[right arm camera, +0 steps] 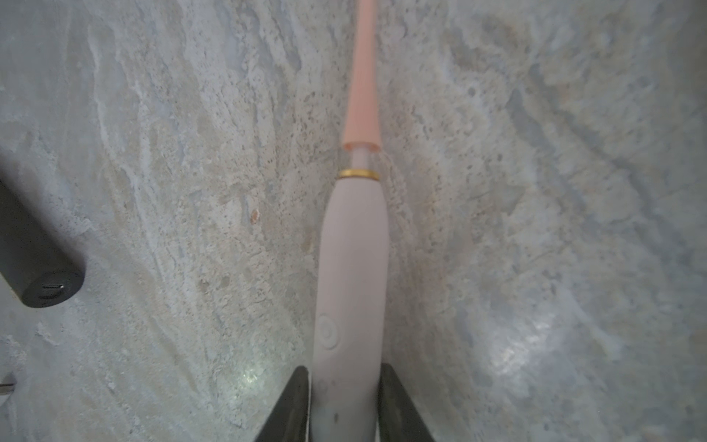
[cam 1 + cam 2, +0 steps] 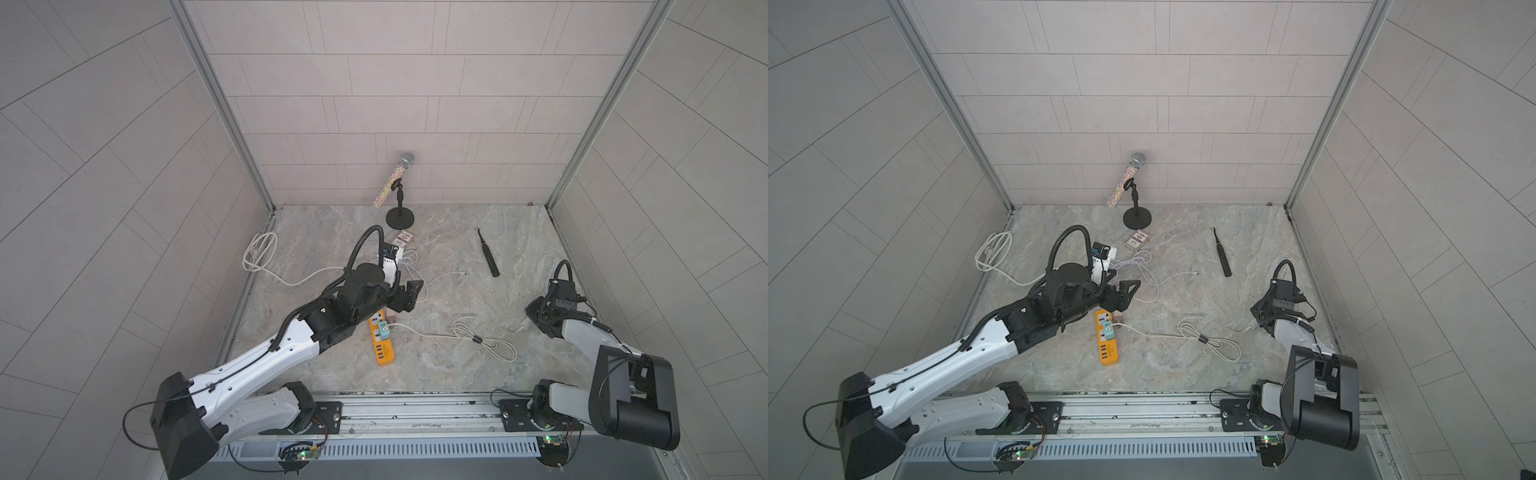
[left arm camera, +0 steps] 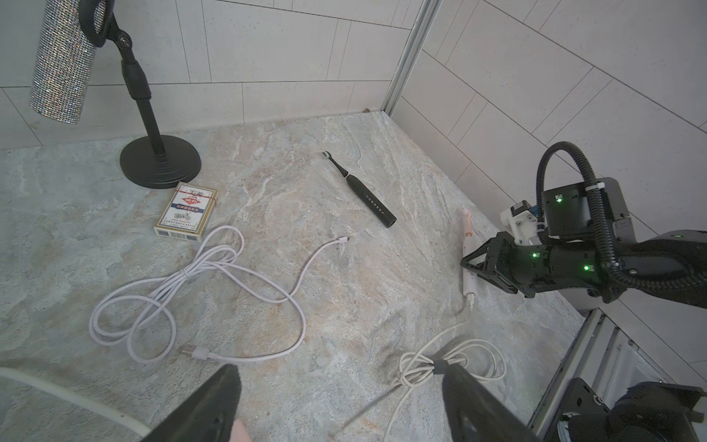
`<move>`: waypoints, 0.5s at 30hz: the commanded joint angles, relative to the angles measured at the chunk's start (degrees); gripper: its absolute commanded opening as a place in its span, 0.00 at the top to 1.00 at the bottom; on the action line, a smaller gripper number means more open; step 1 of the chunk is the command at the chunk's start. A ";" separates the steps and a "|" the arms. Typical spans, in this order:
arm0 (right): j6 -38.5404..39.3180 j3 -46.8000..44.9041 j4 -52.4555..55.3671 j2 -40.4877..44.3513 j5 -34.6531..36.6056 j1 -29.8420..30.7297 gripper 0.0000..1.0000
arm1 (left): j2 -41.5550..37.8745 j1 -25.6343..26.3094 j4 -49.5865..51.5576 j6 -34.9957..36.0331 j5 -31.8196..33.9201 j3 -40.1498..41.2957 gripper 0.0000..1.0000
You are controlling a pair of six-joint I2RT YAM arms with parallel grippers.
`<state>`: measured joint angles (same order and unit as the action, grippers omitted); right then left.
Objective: Charge the electric toothbrush
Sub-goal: Place the electric toothbrush at the center of the board.
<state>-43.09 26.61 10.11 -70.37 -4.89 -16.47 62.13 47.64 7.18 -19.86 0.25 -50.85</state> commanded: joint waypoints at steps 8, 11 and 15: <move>1.36 6.23 15.34 10.86 2.05 0.77 0.45 | -1.54 -1.44 3.70 0.42 2.64 -1.24 0.12; 2.46 10.91 19.85 13.40 1.37 2.19 0.43 | -2.81 -1.75 5.87 0.47 3.75 -1.66 0.13; 4.30 16.82 22.67 11.83 -1.53 9.67 0.40 | -4.99 -2.26 8.26 -0.13 6.73 -0.92 0.13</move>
<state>-40.64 40.47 27.51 -57.82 -4.93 -10.87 59.20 45.93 12.80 -19.92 3.88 -50.92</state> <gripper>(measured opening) 0.596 0.873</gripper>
